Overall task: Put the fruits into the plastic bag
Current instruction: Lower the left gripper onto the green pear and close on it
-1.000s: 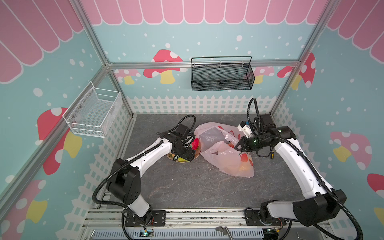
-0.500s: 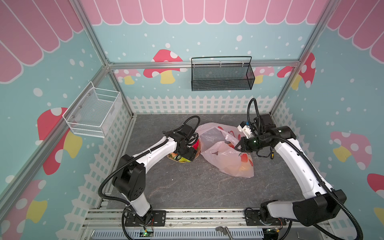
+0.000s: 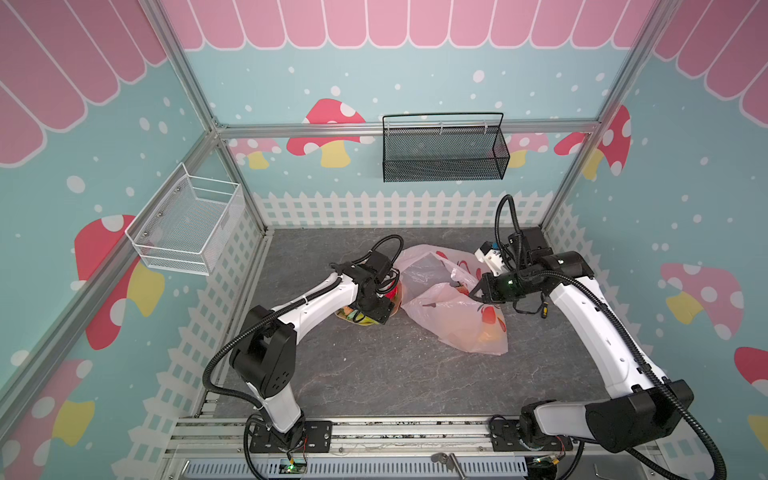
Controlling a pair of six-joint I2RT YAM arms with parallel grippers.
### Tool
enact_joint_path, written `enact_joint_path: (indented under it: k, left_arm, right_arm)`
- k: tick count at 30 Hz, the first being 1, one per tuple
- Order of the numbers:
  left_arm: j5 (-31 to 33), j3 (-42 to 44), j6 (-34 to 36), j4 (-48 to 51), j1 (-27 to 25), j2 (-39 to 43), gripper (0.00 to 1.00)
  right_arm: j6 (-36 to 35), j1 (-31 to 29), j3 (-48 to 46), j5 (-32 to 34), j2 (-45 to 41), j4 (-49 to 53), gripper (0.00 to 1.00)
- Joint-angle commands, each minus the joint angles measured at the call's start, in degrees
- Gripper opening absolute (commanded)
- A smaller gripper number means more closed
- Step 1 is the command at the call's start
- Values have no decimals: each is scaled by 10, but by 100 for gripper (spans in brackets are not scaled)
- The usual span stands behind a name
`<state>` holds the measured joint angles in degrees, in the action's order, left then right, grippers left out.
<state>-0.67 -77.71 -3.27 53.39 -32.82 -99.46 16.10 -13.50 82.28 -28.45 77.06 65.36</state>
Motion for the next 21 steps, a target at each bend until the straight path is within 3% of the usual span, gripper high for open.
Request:
enact_joint_path:
  k: [1,8,21]
  left_arm:
    - [-5,-18,4,10,-4,-4,74]
    - [-13,-26,5,17,-7,3,59]
    - [-25,-69,6,57,-5,49,46]
  right_arm:
    - [-15,1,16,0,-5,16,0]
    - [-18,2,19,-4,-1,16,0]
    - [-16,1,20,-4,-1,16,0]
